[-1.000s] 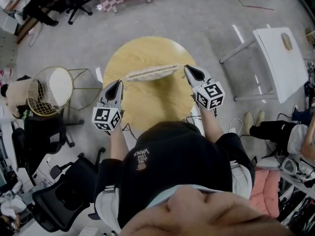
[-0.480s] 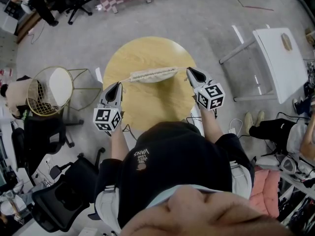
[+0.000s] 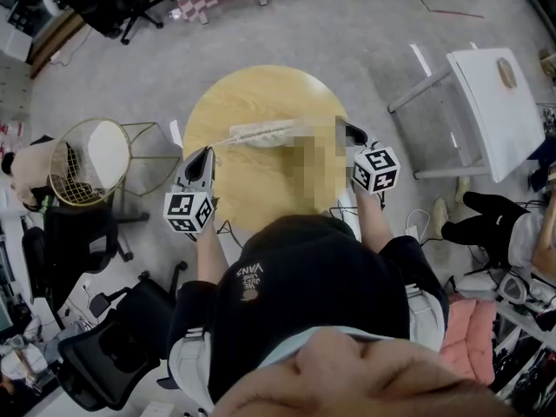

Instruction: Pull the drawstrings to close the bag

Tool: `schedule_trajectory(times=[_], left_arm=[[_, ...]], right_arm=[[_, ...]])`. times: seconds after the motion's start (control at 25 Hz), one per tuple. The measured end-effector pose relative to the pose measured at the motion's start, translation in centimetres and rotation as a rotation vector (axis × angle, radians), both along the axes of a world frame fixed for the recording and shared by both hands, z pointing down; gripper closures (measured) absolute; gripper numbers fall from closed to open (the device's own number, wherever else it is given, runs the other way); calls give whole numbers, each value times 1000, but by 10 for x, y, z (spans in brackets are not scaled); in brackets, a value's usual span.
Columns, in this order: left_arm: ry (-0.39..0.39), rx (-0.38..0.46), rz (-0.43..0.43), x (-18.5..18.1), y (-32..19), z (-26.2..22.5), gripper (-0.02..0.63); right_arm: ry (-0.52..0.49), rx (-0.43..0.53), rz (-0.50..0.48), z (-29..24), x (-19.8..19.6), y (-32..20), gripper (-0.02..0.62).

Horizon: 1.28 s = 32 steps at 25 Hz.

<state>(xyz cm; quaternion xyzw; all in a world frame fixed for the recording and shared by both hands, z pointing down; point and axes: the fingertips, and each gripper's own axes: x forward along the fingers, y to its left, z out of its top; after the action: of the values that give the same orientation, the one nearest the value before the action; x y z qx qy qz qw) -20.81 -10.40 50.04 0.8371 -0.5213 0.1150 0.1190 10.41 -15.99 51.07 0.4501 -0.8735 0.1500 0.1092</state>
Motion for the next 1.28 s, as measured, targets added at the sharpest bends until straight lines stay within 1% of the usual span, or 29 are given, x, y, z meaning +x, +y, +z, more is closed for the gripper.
schedule_trajectory(times=[0.16,0.68,1.28], left_arm=[[11,-5,-1,-1,1,2,589],[53,-8,-41,-15,3,3,589],[41,-13,-64,-26,6,3,589]], right_arm=[[-1,-6,17,3,6,0,592],[7,-27,49,11,12,-4,592],[24,-34,55,17,16,-7,592]])
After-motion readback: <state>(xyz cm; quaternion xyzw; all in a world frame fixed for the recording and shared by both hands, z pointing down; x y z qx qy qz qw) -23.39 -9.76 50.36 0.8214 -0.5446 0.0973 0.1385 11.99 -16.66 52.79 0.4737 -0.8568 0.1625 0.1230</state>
